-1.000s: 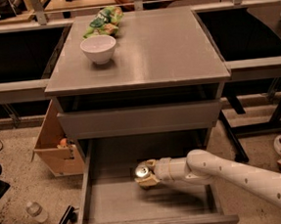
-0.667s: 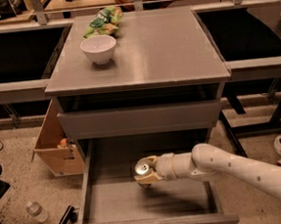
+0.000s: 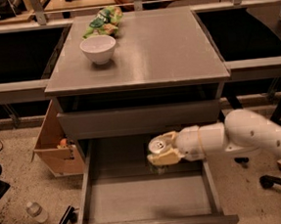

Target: Pick green can from middle drawer and place on counter

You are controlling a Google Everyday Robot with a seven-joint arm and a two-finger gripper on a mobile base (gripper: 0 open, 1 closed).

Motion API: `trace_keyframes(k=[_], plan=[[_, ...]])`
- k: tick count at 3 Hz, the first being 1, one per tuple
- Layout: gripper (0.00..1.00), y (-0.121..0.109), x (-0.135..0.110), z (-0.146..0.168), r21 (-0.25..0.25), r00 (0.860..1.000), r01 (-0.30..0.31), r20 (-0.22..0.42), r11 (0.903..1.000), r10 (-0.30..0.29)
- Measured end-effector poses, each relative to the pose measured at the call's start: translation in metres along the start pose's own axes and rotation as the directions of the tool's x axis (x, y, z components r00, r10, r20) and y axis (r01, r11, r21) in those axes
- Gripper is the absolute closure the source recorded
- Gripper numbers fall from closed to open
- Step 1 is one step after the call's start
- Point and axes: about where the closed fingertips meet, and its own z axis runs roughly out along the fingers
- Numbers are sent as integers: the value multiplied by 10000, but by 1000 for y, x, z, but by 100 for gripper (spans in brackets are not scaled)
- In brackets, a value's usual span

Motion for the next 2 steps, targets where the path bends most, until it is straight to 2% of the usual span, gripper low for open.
trace_keyframes(k=[1,2], plan=[[100,5,-93,-66,759,10000,-43,-66,9971,49],[100,-3,-184,-114,1872,9996,193,160,9821,-226]])
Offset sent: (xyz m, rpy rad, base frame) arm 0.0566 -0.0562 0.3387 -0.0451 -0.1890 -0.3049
